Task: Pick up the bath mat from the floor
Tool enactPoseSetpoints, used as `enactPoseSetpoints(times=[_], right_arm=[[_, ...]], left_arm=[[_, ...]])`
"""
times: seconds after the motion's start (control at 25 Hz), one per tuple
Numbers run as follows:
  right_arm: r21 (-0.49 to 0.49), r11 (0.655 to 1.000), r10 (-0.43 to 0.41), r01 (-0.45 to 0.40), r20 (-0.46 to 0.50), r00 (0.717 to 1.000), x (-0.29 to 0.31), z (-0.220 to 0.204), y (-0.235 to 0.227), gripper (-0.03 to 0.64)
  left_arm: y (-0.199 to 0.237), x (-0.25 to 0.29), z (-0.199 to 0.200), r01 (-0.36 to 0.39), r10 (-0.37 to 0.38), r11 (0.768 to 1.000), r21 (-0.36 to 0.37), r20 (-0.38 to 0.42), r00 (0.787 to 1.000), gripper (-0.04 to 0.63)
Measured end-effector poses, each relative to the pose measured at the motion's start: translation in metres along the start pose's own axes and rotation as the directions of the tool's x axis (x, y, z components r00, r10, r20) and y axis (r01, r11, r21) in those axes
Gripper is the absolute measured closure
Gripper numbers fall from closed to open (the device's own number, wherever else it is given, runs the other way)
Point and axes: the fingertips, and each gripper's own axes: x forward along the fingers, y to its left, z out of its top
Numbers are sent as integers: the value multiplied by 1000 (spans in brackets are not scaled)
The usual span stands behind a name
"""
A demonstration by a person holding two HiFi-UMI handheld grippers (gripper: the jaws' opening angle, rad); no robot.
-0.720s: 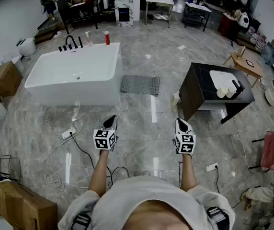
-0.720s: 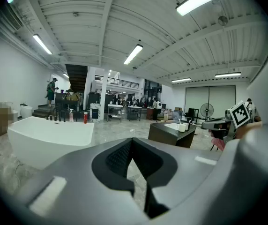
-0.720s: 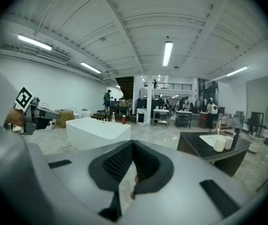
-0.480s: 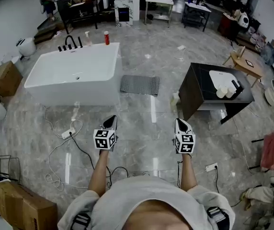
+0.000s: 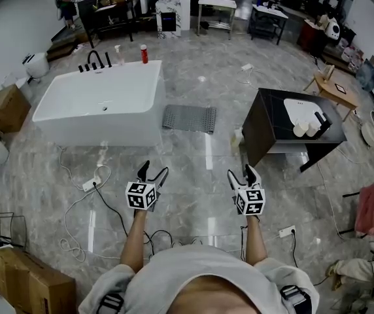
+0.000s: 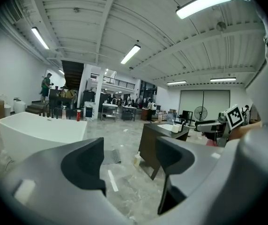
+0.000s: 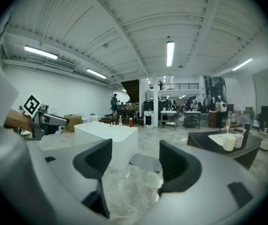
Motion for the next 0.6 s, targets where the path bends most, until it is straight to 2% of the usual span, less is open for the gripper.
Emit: enactPoseSetpoints(times=[0.36, 0.6], right_arm=[[-22, 1000, -11, 10, -31, 999, -3, -13, -23, 331], [-28, 999, -25, 24, -34, 999, 11, -13, -38, 331]], left_arm=[[-21, 13, -17, -6, 6, 1000, 0, -41, 999, 264], [-20, 25, -21, -13, 13, 1000, -11, -58, 998, 264]])
